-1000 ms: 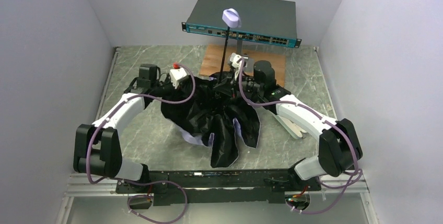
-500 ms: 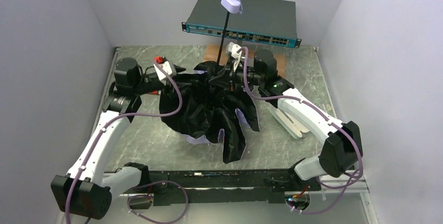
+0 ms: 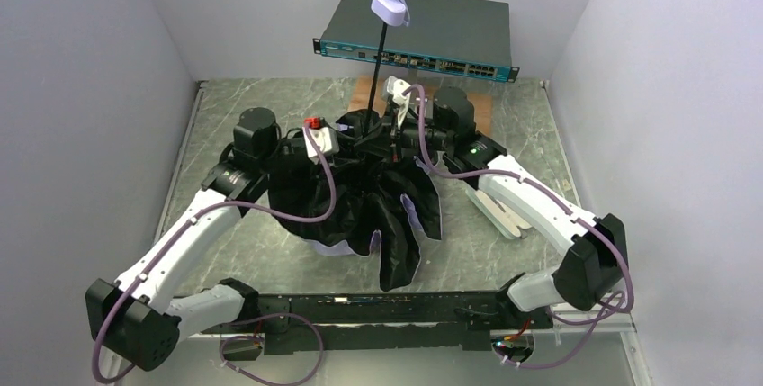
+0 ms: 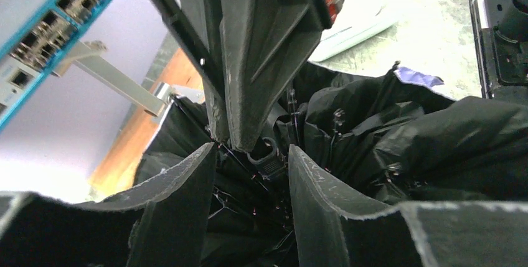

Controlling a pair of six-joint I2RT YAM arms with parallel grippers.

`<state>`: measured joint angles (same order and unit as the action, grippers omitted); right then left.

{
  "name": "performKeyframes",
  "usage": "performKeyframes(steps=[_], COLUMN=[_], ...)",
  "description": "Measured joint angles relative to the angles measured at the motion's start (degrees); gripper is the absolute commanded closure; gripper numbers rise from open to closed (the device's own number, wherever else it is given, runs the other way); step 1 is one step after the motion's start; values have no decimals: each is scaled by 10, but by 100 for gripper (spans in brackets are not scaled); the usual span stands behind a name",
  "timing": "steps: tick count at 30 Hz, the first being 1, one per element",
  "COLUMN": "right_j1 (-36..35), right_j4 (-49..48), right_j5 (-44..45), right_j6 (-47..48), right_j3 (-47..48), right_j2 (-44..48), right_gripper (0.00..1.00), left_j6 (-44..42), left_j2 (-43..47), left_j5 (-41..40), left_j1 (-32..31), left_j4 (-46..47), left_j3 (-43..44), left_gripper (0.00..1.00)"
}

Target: Open the umbrella

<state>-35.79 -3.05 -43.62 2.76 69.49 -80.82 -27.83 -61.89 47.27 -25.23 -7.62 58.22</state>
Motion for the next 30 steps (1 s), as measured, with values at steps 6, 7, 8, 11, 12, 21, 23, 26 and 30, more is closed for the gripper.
performKeyframes(steps=[6,7,8,11,12,21,23,26,30], right_j1=[-10,-10,-10,-11,-12,-13,-12,-12,-8], right_j4=[-1,-3,-4,-5,-4,-4,-2,0,7], right_j5=[14,17,21,28,28,31,33,41,53], right_j6=[-5,-7,-9,-19,-25,-49,-52,-55,-60], right_j3=[0,0,0,3,6,41,44,47,53], right_j2=[23,24,24,24,24,26,26,26,26], right_gripper=[100,100,100,100,100,100,100,100,100], left_j6=[47,50,53,66,66,93,98,101,96], left_j2=[-29,-31,-34,-44,-47,-66,-66,-66,-66], left_j5=[-37,-40,-43,-55,-61,-129,-131,-124,-92], left_j1=[-16,-18,-21,-24,-24,-21,-17,-6,20], left_j4=[57,62,70,89,92,109,113,116,117], left_j3=[-26,-29,-31,-37,-39,-73,-73,-73,-76], left_gripper=[51,49,44,3,1,0,0,0,0])
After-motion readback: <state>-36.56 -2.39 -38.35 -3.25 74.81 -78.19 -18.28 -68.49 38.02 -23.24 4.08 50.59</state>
